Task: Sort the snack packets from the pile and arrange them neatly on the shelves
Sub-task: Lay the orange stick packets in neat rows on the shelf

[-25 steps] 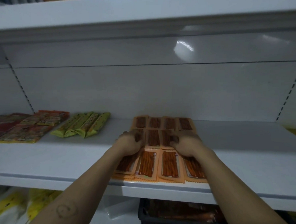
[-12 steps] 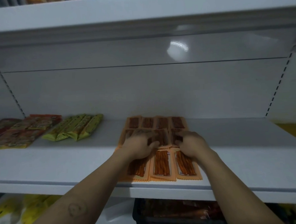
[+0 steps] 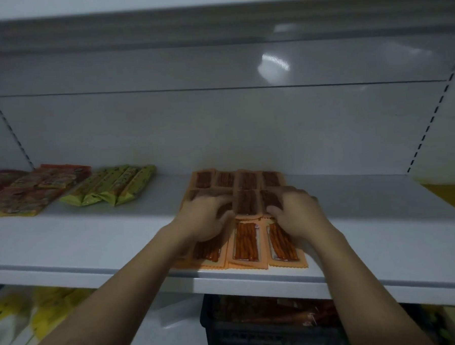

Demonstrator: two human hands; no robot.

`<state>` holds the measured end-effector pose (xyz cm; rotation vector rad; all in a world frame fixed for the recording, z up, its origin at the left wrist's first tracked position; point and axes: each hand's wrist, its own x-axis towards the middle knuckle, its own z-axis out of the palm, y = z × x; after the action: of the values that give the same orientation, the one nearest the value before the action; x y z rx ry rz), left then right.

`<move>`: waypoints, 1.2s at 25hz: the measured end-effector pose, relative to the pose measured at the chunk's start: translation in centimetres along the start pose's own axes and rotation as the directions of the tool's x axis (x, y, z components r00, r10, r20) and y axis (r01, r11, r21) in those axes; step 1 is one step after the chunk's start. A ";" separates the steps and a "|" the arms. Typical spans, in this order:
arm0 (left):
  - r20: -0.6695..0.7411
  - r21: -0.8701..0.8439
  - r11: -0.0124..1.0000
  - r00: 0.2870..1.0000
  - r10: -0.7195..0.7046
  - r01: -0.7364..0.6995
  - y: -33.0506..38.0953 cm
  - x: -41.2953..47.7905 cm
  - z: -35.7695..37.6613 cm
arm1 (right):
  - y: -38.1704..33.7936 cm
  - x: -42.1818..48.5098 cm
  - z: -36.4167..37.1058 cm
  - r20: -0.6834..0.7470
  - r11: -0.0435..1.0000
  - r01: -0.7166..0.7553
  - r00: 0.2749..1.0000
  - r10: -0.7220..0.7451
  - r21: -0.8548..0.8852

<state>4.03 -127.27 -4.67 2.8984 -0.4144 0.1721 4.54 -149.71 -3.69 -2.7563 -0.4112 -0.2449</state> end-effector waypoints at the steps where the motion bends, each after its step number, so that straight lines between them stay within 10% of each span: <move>1: -0.016 0.010 1.000 1.000 0.002 -0.002 -0.1 -1.4 -0.5 | -0.9 -1.3 -0.5 0.002 0.999 0.027 1.000 -0.027 0.018; 22: 0.023 0.112 0.991 0.998 0.066 -0.068 1.8 -9.5 1.1 | -2.7 -6.6 0.0 0.063 0.996 0.085 0.994 -0.085 -0.007; 30: -0.085 0.097 0.980 0.982 -0.166 0.174 -5.0 -13.0 -2.9 | -12.7 -2.5 2.2 0.009 0.958 0.265 0.964 -0.267 0.107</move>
<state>-7.16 -118.45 -4.64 2.9988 -0.1472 0.2843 -1.55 -138.14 -2.35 -2.5987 -0.7806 -0.2493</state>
